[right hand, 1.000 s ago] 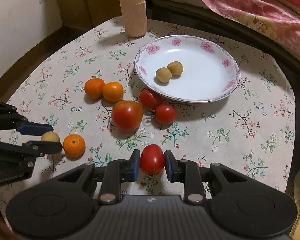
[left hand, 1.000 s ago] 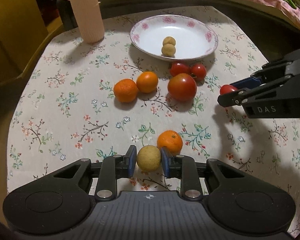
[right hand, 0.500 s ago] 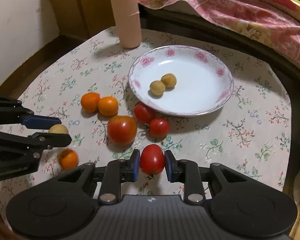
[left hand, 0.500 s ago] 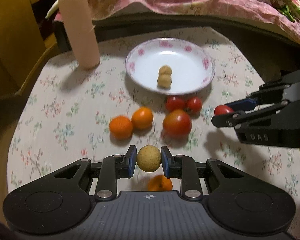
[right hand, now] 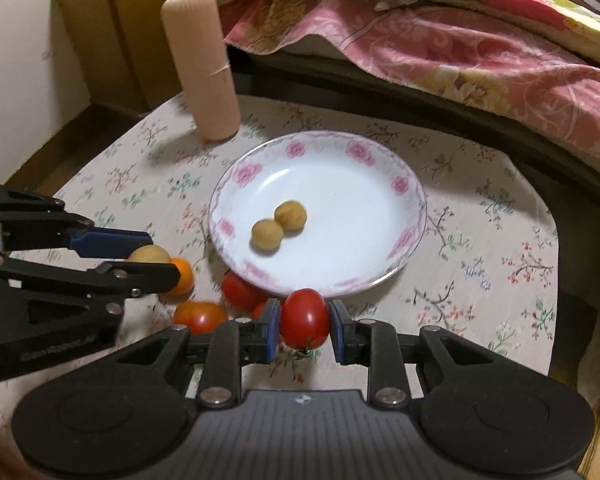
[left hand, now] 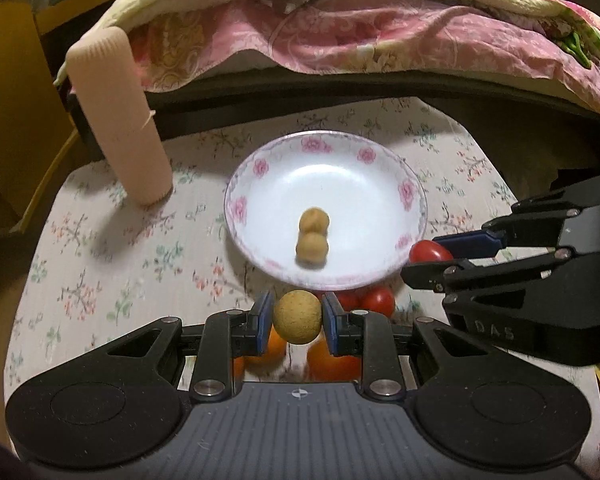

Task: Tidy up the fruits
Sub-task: 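Carry the red tomato and brown fruit over the white plate, then open the left tool to drop the brown fruit into the plate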

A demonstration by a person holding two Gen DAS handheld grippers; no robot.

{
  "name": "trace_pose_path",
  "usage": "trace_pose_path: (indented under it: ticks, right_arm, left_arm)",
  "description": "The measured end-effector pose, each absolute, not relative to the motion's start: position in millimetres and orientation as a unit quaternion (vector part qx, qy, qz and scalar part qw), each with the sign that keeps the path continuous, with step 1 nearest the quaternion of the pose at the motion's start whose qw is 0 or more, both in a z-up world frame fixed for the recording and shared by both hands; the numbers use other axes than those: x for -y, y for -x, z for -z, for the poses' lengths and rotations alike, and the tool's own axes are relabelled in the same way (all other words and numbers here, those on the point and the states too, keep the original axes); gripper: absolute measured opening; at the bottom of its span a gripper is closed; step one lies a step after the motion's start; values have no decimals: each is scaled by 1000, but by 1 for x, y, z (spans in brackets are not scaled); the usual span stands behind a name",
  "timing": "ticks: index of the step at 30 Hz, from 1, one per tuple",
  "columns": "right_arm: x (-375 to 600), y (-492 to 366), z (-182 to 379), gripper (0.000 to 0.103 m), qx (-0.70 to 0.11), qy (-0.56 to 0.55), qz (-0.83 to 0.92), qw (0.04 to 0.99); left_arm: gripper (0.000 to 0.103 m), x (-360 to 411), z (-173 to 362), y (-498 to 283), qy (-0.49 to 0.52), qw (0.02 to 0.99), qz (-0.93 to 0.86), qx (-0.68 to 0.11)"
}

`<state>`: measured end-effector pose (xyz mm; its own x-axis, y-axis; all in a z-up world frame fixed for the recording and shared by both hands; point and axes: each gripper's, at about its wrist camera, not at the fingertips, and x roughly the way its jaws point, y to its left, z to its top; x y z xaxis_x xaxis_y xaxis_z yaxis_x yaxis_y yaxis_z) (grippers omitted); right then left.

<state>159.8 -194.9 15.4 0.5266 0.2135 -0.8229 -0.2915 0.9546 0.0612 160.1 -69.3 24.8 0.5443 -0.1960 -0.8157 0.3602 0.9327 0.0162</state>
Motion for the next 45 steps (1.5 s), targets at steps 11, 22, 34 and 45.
trace_pose_path:
  ticks: [11,22,34,45]
  right_arm:
    - [194,-187,-14,27,-465,37,-130,875]
    - [200,-206,-4,27,-469,27,-119,875]
    - [201,-213,4,27,-468,24,-114,876]
    - [205,-214,1,27,-463,6,-115,879]
  left_arm:
    - [34,79,-20,-191,-89,875,156,-449]
    - [35,86,-11,-206,-86,873,155,-454]
    - [35,85,-7,-210,-78,873,154,-457]
    - [37,84,-11,-209,-74,875,154,-453]
